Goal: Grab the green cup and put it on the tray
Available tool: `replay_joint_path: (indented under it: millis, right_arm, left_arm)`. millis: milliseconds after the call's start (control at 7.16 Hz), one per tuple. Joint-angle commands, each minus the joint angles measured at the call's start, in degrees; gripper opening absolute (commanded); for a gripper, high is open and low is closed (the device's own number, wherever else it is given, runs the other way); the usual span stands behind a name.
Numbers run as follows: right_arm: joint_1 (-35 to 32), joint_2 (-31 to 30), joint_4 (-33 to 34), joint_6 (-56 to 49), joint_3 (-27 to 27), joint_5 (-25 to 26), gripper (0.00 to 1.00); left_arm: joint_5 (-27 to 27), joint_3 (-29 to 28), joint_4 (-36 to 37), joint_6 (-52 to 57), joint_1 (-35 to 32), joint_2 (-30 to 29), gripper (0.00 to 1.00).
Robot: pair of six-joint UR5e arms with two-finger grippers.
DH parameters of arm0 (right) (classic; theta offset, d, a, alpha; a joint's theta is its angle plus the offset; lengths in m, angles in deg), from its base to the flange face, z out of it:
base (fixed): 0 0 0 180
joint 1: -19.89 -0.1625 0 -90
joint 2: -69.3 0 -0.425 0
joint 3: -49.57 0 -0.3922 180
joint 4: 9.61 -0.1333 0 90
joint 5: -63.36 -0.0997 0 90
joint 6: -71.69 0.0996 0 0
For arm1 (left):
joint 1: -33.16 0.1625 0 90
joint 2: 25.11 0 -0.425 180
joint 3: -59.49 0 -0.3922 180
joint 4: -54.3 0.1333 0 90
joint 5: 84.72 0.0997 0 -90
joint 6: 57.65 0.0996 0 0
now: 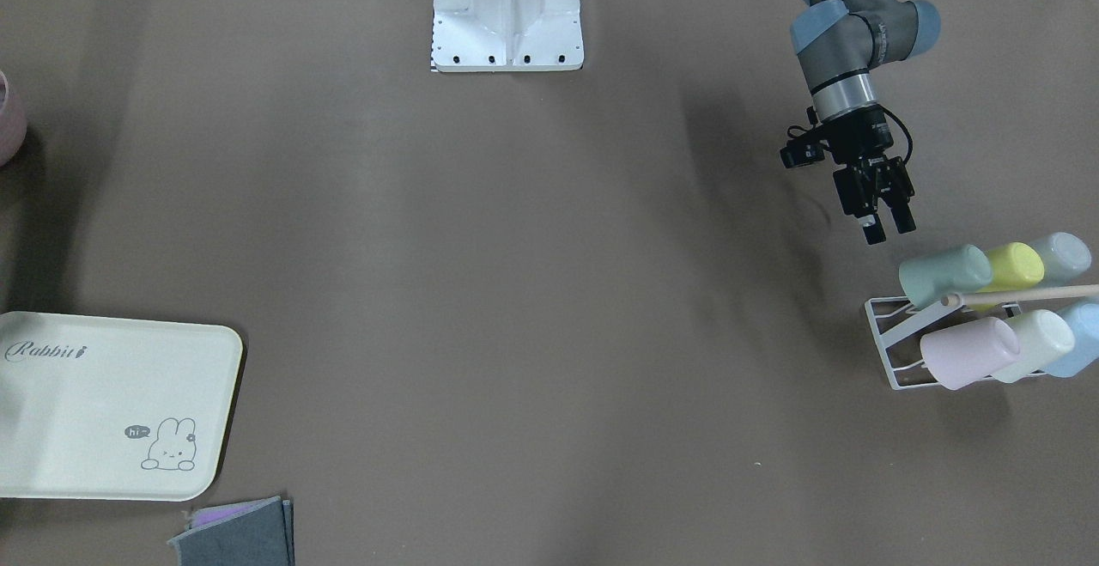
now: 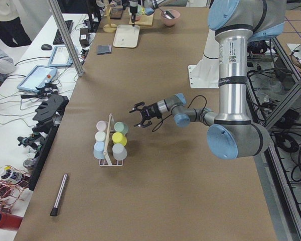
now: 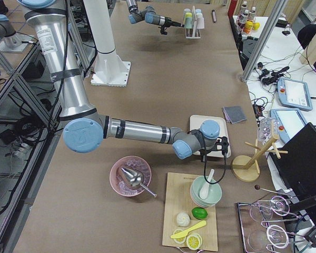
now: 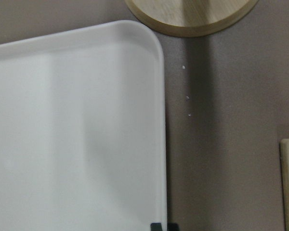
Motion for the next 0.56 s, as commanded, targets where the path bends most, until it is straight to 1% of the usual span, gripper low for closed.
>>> replay_joint_path:
  millis: [0, 140, 279, 419]
  right_arm:
    - [-2.2, 0.2, -0.1, -0.2, 1.2, -7.6, 0.0]
    - [-2.7, 0.2, -0.1, 0.0, 2.8, -10.7, 0.0]
    - [-2.8, 0.3, 0.0, 0.6, 4.4, -11.2, 0.0]
    - [-2.1, 0.9, -0.1, 2.3, 6.2, -11.2, 0.0]
  left_arm:
    - [0.1, -1.7, -0.4, -0.5, -0.9, -0.9, 0.94]
    - [0.2, -3.5, -2.8, -0.4, -0.9, -1.0, 0.94]
    - [0.3, -6.5, -6.4, 0.1, -1.2, -1.1, 0.94]
    - [0.1, -8.1, -7.7, 0.5, -2.3, -1.4, 0.94]
